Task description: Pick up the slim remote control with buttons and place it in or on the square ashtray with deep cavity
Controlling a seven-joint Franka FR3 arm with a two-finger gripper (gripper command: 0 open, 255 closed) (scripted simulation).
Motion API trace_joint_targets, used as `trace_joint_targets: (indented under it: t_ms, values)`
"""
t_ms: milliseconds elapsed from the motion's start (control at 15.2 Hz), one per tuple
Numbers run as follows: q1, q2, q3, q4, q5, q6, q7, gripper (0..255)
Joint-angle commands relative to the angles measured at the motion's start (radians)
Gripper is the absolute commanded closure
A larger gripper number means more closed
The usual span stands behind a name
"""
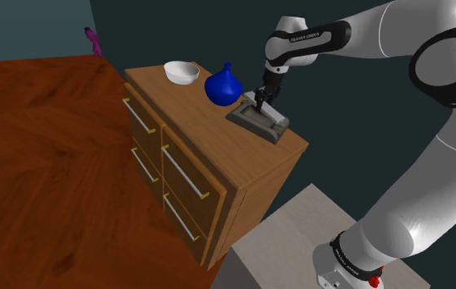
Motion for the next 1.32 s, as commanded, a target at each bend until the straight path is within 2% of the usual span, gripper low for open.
trace_joint_targets:
  t_ms: [0, 198, 726, 792, 1122, 1254]
  values:
    - [0.0, 0.009, 0.0, -0.017, 0.0, 0.027, 0.0, 255]
    - [0.0, 0.027, 0.0, -0.04, 0.0, 0.067, 0.001, 255]
    - [0.0, 0.027, 0.0, -0.04, 0.0, 0.067, 0.001, 255]
    - [0.0, 0.027, 0.0, -0.039, 0.0, 0.067, 0.001, 0]
    - [0.0, 0.027, 0.0, -0.04, 0.0, 0.067, 0.001, 0]
    - [0.0, 0.002, 0.0, -0.003, 0.0, 0.005, 0.001, 0]
